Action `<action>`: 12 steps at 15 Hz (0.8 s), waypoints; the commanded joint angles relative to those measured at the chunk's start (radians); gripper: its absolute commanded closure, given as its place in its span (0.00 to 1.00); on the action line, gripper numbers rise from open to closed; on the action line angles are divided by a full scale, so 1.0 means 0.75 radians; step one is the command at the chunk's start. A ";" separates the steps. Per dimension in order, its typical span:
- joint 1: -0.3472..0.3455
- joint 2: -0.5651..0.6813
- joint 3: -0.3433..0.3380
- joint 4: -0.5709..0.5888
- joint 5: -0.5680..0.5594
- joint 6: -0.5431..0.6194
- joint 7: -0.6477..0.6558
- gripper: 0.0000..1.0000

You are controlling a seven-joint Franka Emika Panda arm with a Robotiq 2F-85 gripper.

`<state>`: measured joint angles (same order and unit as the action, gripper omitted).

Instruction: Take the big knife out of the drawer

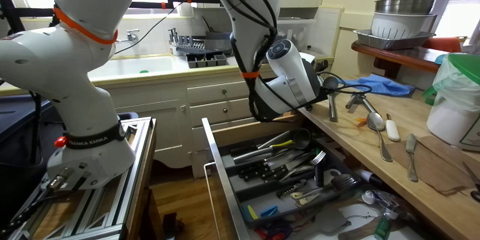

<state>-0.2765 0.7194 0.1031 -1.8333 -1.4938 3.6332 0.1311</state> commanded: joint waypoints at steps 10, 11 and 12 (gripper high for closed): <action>0.055 -0.185 0.017 -0.123 -0.026 -0.068 0.111 0.14; 0.070 -0.244 0.023 -0.163 -0.013 -0.093 0.142 0.07; 0.087 -0.328 0.031 -0.224 -0.003 -0.127 0.185 0.01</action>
<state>-0.2464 0.6507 0.1187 -1.8646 -1.4957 3.6254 0.1807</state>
